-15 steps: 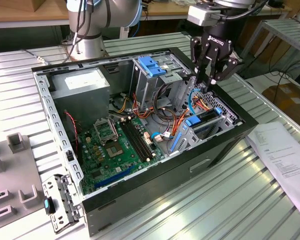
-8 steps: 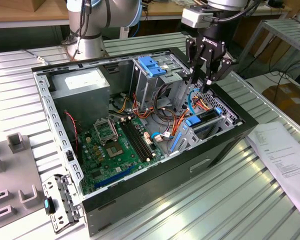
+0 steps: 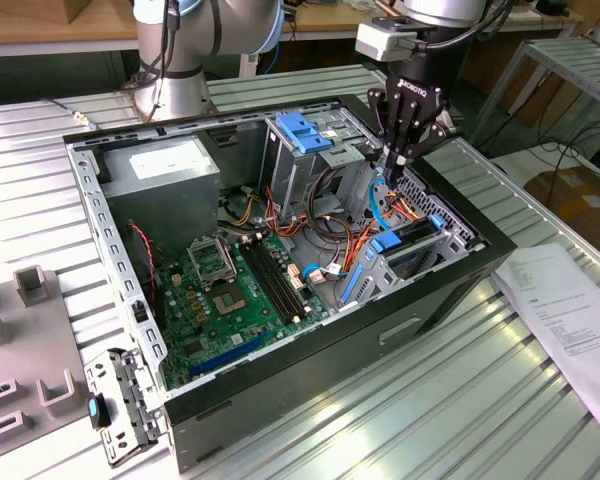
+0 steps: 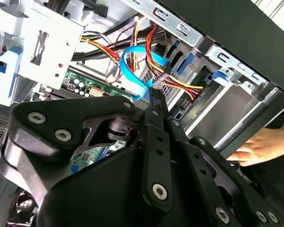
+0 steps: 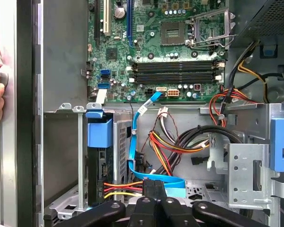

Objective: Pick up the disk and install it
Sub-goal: 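Insert the second disk wire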

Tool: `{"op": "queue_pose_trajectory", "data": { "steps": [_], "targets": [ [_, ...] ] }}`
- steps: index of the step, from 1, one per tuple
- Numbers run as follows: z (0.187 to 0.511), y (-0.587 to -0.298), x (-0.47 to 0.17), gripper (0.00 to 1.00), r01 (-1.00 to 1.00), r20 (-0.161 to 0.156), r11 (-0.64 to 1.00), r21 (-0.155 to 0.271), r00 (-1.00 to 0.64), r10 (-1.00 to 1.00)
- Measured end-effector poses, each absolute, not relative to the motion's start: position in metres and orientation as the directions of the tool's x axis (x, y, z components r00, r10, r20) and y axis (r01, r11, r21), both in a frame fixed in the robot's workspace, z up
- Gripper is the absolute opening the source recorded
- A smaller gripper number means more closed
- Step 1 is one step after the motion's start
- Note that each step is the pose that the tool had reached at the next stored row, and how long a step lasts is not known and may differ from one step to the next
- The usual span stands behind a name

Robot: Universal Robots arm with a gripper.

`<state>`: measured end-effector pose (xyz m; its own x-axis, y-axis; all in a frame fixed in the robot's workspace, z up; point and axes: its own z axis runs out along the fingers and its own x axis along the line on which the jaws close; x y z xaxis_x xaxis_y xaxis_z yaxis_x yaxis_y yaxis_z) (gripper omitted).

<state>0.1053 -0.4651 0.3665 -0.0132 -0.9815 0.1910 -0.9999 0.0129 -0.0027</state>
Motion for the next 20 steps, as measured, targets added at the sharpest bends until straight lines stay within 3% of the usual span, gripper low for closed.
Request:
{"op": "queue_pose_trajectory", "data": {
  "steps": [3, 4, 9, 10, 13, 14, 20],
  "targets": [
    [0.366, -0.465, 0.105, 0.11, -1.0, 0.194, 0.013, -0.003, -0.013, -0.981],
    [0.366, -0.465, 0.105, 0.18, -1.0, 0.195, 0.013, -0.003, -0.013, -0.981],
    [0.363, -0.464, 0.105, 0.19, -1.0, 0.224, 0.013, -0.003, -0.013, -0.975],
    [0.362, -0.463, 0.105, 0.25, -1.0, 0.226, 0.013, -0.003, -0.013, -0.974],
    [0.361, -0.462, 0.105, 0.24, -1.0, 0.232, 0.013, -0.003, -0.013, -0.973],
    [0.36, -0.462, 0.105, 0.17, -1.0, 0.235, 0.013, -0.003, -0.013, -0.972],
    [0.357, -0.474, 0.104, 0.16, -1.0, 0.226, 0.013, -0.005, -0.014, -0.974]
  ]
}}
